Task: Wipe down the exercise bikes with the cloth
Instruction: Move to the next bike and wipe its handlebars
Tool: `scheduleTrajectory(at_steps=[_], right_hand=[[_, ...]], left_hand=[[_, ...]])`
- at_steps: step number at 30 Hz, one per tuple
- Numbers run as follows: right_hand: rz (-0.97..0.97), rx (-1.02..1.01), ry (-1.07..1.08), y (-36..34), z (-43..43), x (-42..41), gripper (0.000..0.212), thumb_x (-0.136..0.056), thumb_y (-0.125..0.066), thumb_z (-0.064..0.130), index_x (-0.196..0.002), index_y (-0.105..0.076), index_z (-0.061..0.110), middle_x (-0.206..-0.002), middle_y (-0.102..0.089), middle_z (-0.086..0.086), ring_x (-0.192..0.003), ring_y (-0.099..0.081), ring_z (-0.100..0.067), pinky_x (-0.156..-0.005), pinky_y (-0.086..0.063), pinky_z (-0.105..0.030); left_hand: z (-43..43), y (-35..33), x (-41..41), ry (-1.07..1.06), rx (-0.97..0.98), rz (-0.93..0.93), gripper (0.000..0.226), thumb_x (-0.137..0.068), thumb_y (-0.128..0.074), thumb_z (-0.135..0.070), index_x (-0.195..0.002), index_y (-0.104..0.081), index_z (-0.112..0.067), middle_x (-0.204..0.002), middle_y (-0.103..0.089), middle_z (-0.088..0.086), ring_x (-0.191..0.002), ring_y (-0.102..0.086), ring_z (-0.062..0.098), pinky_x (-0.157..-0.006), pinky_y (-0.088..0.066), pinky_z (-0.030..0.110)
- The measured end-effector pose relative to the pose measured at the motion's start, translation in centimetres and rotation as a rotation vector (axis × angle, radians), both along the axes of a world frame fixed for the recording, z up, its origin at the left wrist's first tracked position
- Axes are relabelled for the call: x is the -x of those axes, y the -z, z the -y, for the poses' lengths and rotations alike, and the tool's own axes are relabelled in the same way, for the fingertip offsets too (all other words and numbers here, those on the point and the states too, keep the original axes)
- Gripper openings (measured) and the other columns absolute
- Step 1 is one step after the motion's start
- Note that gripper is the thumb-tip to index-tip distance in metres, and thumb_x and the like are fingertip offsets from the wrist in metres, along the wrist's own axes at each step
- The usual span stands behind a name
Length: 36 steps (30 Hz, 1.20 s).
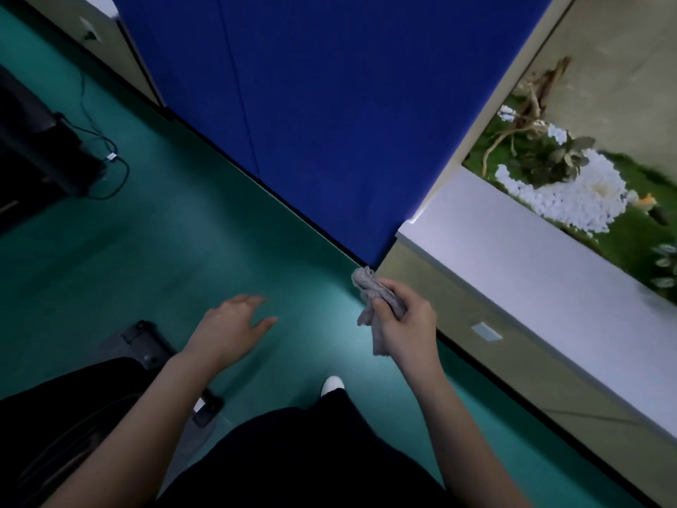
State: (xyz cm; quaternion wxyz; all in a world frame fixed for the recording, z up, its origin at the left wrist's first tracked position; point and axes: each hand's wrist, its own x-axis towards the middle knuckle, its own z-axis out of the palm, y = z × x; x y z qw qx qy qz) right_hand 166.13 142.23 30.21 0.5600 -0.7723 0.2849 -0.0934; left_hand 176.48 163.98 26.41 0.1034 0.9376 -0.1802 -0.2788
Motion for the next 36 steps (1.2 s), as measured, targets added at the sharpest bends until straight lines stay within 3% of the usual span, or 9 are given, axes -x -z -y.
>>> scheduleTrajectory(at_steps=[6,15,24,36], right_hand=[[-0.016,-0.002,-0.109,-0.6,4.0,-6.9,0.025,-0.087,-0.056,-0.001,-0.103,-0.068,0.014,-0.078,-0.065,0.013,-0.066,-0.059,0.014,-0.062,-0.04,-0.001],[-0.032,-0.038,-0.341,0.1,0.7,-19.4,0.029,-0.086,-0.059,0.0,-0.095,-0.064,0.027,-0.09,-0.067,0.008,-0.077,-0.061,0.007,-0.068,-0.044,-0.005],[-0.005,0.01,-0.518,-1.1,-5.4,-32.8,0.026,-0.085,-0.06,0.0,-0.1,-0.068,0.019,-0.096,-0.069,0.004,-0.086,-0.062,0.001,-0.072,-0.042,-0.003],[0.001,0.052,-0.805,-1.8,-12.4,-45.8,0.026,-0.086,-0.06,0.0,-0.104,-0.068,0.016,-0.096,-0.068,0.003,-0.085,-0.06,0.001,-0.07,-0.042,-0.002]], left_hand=[[2.5,-0.6,-3.7,-0.17,0.071,0.035,0.053,-0.094,-0.048,-0.046,-0.138,-0.044,-0.017,-0.144,-0.046,0.005,-0.131,-0.043,0.023,-0.108,-0.035,0.036],[-0.9,0.1,-11.1,-0.386,0.047,0.006,0.054,-0.094,-0.047,-0.048,-0.139,-0.043,-0.018,-0.144,-0.045,0.005,-0.128,-0.046,0.023,-0.106,-0.036,0.035],[-7.2,0.0,-21.2,-0.487,-0.001,0.124,0.052,-0.094,-0.043,-0.05,-0.139,-0.043,-0.022,-0.142,-0.048,0.0,-0.134,-0.037,0.019,-0.108,-0.027,0.032],[-10.5,-0.2,-28.0,-0.783,0.082,0.143,0.05,-0.093,-0.049,-0.047,-0.134,-0.05,-0.02,-0.135,-0.055,0.003,-0.128,-0.045,0.022,-0.105,-0.031,0.036]])
